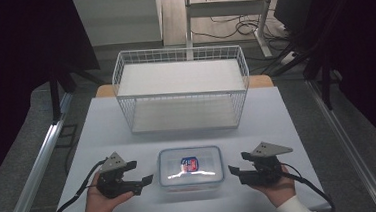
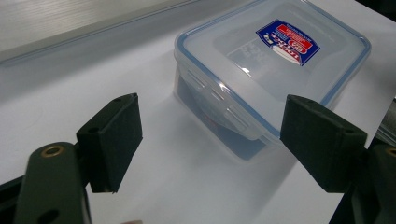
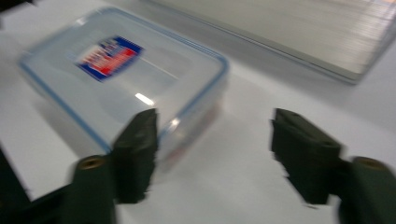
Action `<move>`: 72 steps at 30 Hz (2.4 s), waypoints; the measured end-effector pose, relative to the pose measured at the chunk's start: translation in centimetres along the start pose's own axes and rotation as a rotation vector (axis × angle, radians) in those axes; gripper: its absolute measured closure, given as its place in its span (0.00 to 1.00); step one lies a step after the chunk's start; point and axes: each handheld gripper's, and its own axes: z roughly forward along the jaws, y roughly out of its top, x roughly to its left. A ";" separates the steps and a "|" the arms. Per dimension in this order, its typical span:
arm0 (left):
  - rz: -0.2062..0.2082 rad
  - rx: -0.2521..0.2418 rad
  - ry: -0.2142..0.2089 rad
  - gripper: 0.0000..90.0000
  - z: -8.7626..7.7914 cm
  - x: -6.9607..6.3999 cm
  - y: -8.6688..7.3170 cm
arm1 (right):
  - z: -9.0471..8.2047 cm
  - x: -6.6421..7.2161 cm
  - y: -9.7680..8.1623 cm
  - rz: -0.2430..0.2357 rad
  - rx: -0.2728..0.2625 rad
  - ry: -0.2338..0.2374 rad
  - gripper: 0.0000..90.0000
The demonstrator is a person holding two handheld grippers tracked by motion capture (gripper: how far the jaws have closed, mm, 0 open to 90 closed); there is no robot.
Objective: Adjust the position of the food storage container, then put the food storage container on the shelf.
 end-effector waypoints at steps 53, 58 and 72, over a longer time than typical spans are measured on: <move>-0.299 0.093 -0.331 0.17 6.4 2.1 0.0 | 3.6 -0.3 0.2 0.224 0.001 0.197 0.18; -0.338 0.098 -0.376 0.18 7.1 2.5 -0.1 | 4.1 -0.5 0.3 0.231 0.011 0.204 0.18; -0.348 0.110 -0.392 0.22 7.3 2.6 -0.1 | 7.3 -1.2 -0.3 0.358 0.149 0.316 0.12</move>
